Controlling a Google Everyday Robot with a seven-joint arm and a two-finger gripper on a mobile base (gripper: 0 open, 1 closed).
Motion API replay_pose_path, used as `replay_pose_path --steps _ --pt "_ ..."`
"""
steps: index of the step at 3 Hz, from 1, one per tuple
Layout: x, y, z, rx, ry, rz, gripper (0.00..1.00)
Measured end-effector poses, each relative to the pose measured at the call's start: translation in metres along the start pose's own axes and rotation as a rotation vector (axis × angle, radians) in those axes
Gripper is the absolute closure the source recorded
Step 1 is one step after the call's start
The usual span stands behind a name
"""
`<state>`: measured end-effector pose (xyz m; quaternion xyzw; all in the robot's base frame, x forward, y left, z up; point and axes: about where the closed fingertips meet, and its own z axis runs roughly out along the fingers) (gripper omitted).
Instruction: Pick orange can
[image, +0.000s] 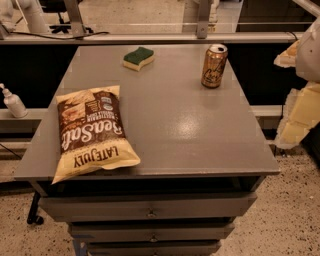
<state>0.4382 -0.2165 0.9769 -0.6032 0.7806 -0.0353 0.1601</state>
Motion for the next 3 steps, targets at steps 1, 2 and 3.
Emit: replay_pose_path --steps 1,2,3 --pt "0.000 0.000 0.000 0.000 0.000 0.000 0.00" --pt "0.001 -0.015 0.009 0.026 -0.037 0.021 0.00" --pt "0.007 -0.045 0.030 0.055 -0.139 0.076 0.00"
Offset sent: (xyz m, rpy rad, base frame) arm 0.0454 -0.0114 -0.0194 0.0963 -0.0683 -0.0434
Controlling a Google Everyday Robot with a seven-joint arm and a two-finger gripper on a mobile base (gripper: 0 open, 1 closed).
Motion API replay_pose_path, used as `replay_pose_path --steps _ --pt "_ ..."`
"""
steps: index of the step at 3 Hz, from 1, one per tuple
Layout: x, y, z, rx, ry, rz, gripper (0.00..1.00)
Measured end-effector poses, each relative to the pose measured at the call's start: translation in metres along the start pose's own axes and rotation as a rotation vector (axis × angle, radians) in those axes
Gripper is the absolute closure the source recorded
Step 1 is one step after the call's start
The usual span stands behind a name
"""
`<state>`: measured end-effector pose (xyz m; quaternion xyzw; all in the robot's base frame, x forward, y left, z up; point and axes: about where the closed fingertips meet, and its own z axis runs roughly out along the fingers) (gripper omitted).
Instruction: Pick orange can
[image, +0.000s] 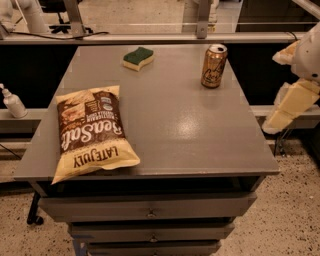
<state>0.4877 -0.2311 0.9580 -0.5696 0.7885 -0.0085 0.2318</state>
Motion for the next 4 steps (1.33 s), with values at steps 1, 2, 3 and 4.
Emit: replay_pose_path --steps 1,2,3,4 --pt "0.001 -0.031 0.024 0.030 -0.120 0.064 0.00" --pt "-0.005 -0.065 0.053 0.052 -0.276 0.155 0.00" --pt "-0.023 -0.093 0.084 0.045 -0.435 0.245 0.00" --pt "-0.037 -0.111 0.112 0.031 -0.567 0.312 0.00"
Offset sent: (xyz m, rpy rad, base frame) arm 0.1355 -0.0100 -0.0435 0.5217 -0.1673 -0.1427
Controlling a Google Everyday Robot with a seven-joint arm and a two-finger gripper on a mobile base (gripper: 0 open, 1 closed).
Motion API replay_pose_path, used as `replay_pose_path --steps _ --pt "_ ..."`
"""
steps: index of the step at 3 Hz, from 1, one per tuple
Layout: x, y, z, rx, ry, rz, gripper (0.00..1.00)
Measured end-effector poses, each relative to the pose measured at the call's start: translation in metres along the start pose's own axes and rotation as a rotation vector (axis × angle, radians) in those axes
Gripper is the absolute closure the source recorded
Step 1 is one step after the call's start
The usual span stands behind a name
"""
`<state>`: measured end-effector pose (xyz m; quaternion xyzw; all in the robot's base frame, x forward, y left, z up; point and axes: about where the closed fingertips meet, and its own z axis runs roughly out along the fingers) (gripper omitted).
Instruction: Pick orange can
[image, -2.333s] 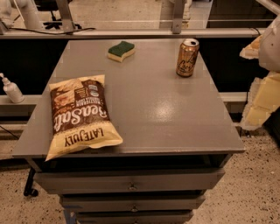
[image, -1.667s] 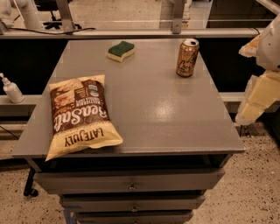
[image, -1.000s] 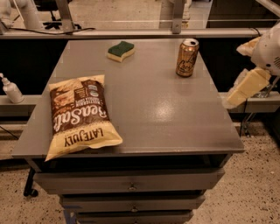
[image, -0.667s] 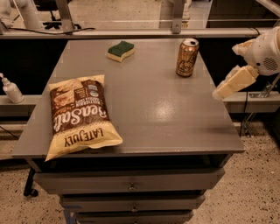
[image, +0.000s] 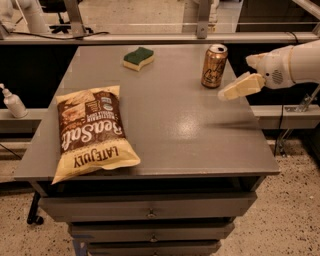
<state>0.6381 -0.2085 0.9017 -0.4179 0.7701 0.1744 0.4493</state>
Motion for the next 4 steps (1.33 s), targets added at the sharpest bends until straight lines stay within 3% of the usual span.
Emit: replay_pose_path --steps 2,3,4 --pt "-0.012 -0.031 0.050 -0.006 -0.215 0.064 0.00" --pt "-0.030 -0.043 0.074 -0.001 -0.273 0.052 0.00" --pt "-0.042 -0.056 0.083 0.024 -0.299 0.043 0.18"
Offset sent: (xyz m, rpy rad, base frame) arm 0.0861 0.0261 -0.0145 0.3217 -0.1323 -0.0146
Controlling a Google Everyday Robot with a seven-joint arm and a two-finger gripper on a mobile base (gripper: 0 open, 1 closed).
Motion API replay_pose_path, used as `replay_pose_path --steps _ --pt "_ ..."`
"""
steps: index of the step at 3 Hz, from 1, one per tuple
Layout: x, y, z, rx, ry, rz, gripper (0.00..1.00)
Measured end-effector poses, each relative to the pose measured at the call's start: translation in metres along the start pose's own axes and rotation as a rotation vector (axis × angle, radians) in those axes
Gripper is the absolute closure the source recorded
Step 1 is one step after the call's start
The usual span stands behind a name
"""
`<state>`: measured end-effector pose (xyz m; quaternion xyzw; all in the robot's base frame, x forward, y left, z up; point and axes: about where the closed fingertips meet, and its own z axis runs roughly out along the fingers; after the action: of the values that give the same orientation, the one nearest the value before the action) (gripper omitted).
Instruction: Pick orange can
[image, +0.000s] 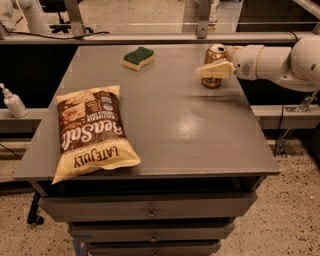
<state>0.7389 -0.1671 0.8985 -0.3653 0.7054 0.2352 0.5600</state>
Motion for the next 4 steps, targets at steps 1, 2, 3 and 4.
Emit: replay_pose_path --steps 1,2,3,4 --pt "-0.004 -0.004 -0.002 0.014 -0.013 0.004 0.41" --pt "0.001 -0.003 -0.010 0.012 -0.022 0.034 0.64" --pt "-0.005 0.002 -0.016 -0.017 -0.066 0.084 0.87" --pt "-0.036 0.019 -0.025 -0.093 -0.116 0.158 1.00"
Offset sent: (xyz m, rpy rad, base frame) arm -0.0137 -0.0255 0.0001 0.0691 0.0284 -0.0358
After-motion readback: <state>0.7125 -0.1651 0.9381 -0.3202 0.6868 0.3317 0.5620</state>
